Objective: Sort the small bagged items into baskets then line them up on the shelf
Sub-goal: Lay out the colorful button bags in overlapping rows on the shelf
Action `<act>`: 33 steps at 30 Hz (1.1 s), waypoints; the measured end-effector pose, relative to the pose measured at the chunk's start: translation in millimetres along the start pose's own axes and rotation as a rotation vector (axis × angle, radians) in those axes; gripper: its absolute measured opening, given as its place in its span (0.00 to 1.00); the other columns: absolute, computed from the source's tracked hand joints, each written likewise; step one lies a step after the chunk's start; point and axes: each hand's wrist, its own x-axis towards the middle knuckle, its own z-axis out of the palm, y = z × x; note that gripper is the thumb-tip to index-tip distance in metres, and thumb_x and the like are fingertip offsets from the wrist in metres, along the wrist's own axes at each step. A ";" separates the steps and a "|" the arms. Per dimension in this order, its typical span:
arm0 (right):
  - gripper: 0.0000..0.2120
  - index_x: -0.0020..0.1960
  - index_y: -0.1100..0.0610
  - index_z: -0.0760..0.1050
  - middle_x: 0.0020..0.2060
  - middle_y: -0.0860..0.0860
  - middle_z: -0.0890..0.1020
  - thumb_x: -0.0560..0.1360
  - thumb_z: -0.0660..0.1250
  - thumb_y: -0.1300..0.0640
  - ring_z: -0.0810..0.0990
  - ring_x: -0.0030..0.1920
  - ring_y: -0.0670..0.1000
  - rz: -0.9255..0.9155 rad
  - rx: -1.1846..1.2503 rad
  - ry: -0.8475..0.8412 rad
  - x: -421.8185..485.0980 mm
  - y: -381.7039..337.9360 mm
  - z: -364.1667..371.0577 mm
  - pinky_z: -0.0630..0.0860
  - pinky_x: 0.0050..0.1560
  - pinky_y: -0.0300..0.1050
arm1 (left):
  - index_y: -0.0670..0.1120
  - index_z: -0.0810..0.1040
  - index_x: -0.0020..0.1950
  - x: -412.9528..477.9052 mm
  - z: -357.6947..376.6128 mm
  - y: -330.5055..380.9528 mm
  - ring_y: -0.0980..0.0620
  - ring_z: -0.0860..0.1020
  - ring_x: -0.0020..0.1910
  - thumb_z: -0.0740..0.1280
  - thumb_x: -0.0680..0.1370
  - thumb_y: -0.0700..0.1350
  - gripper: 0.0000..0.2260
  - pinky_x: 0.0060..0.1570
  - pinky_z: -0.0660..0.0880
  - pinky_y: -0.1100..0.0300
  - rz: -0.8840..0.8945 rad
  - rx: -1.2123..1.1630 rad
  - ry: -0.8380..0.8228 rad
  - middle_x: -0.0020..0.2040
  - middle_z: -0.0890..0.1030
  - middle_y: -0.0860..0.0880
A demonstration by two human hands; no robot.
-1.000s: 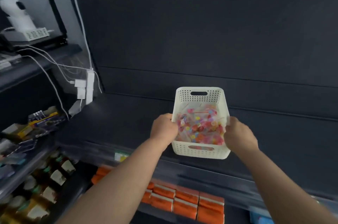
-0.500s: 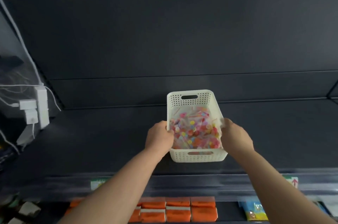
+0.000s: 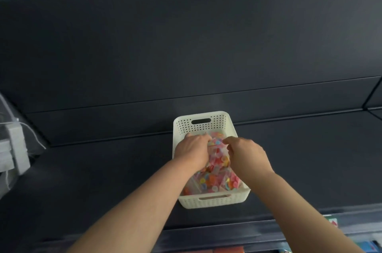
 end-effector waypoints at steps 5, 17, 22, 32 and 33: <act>0.22 0.66 0.48 0.71 0.55 0.47 0.80 0.76 0.59 0.64 0.80 0.51 0.51 0.000 0.008 0.011 1.8 -0.3 -2.5 0.79 0.46 0.46 | 0.53 0.77 0.64 6.5 0.3 -5.3 0.50 0.77 0.60 0.66 0.78 0.38 0.17 0.57 0.76 0.53 -0.041 -0.084 0.070 0.59 0.81 0.52; 0.21 0.65 0.52 0.73 0.46 0.41 0.81 0.73 0.71 0.54 0.79 0.44 0.38 -0.018 0.648 -0.138 9.8 -82.9 7.4 0.75 0.40 0.31 | 0.51 0.79 0.46 -18.9 -42.9 -76.0 0.53 0.81 0.47 0.63 0.81 0.42 0.07 0.49 0.77 0.55 -0.118 -0.791 0.238 0.46 0.82 0.52; 0.02 0.42 0.49 0.81 0.35 0.47 0.85 0.74 0.71 0.53 0.83 0.39 0.45 -0.007 0.842 -0.144 8.9 -126.0 20.8 0.82 0.44 0.41 | 0.51 0.78 0.48 -36.9 -54.1 -126.2 0.53 0.81 0.47 0.64 0.81 0.42 0.06 0.49 0.78 0.58 -0.159 -0.797 0.244 0.46 0.82 0.51; 0.07 0.47 0.56 0.77 0.41 0.54 0.85 0.79 0.60 0.58 0.85 0.42 0.51 0.198 1.008 -0.171 22.4 -201.4 83.9 0.82 0.47 0.50 | 0.46 0.79 0.49 -51.3 -55.4 -213.0 0.54 0.80 0.43 0.65 0.80 0.42 0.04 0.41 0.73 0.62 -0.242 -0.860 0.247 0.46 0.84 0.49; 0.07 0.50 0.56 0.76 0.43 0.54 0.85 0.80 0.59 0.57 0.85 0.43 0.51 0.215 1.062 -0.185 22.7 -207.4 88.0 0.82 0.46 0.47 | 0.46 0.79 0.49 -50.5 -54.9 -218.6 0.53 0.80 0.44 0.65 0.80 0.42 0.04 0.42 0.74 0.61 -0.249 -0.858 0.248 0.46 0.83 0.49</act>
